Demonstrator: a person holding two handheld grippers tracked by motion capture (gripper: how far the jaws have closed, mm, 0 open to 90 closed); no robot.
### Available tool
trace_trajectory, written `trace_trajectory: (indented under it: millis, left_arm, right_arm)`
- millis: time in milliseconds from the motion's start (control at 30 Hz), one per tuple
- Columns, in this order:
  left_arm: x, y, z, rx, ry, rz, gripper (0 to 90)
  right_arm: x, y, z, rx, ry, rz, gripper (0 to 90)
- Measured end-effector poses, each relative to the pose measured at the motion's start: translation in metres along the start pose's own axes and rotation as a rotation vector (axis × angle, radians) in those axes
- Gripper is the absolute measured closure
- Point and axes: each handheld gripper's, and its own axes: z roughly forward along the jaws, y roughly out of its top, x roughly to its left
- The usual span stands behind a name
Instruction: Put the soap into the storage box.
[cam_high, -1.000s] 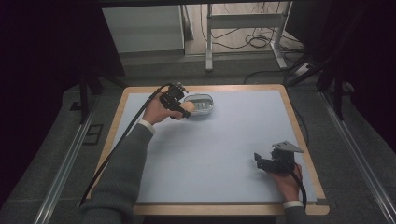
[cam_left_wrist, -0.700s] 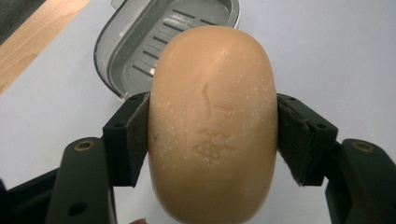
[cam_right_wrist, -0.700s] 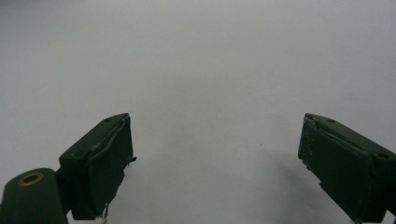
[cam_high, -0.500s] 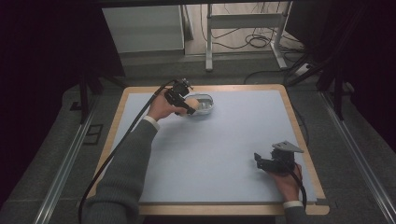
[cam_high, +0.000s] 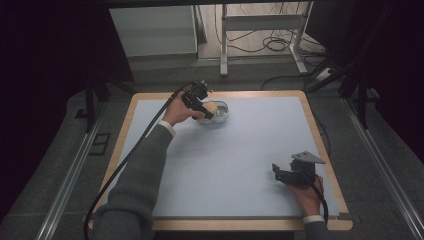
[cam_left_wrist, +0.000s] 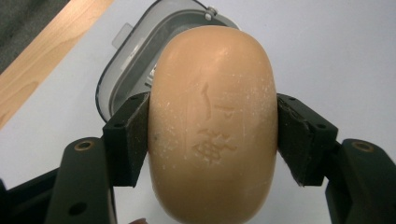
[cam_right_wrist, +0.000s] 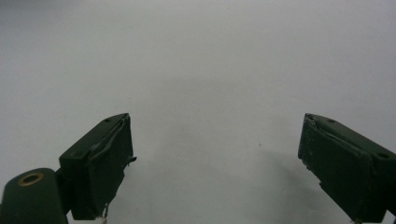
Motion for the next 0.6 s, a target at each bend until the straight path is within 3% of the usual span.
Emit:
trace_trajectory:
  millis: [300, 600]
  left_arm:
    - [0.002, 0.009, 0.008, 0.011, 0.001, 0.014, 32.9]
    - [0.012, 0.014, 0.021, 0.039, 0.004, 0.019, 32.9]
  right_arm:
    - [0.0, 0.0, 0.0, -0.001, -0.001, -0.002, 10.2]
    - [0.0, 0.0, 0.0, -0.001, 0.0, 0.002, 10.2]
